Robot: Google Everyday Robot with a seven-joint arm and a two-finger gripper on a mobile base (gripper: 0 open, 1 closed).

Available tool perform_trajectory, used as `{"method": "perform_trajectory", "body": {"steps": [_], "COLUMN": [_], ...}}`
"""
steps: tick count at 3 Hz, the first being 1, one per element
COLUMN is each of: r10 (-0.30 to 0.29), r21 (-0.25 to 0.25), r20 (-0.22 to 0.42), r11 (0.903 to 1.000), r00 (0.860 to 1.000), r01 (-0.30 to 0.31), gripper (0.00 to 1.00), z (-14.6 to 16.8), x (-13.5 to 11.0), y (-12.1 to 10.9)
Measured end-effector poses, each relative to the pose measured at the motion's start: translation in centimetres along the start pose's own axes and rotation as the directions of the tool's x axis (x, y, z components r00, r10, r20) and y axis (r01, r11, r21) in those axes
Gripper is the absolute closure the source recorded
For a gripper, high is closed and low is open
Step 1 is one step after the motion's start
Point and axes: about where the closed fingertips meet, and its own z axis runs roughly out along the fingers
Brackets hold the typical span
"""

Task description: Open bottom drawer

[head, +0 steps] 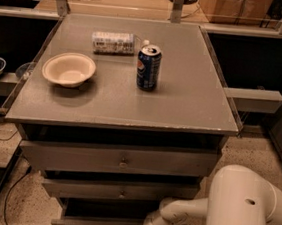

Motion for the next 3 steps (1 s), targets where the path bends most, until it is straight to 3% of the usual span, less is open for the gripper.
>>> {"method": "perform_trajectory", "body": {"steps": [3], "r10": [-0.026], "r21": [-0.016], "r20": [0.0], "r11": [0.9995], "r00": [1.0], "r01": [0.026], "gripper": [0.0], "z": [0.46], "x": [-0.32], "y": [0.96]}}
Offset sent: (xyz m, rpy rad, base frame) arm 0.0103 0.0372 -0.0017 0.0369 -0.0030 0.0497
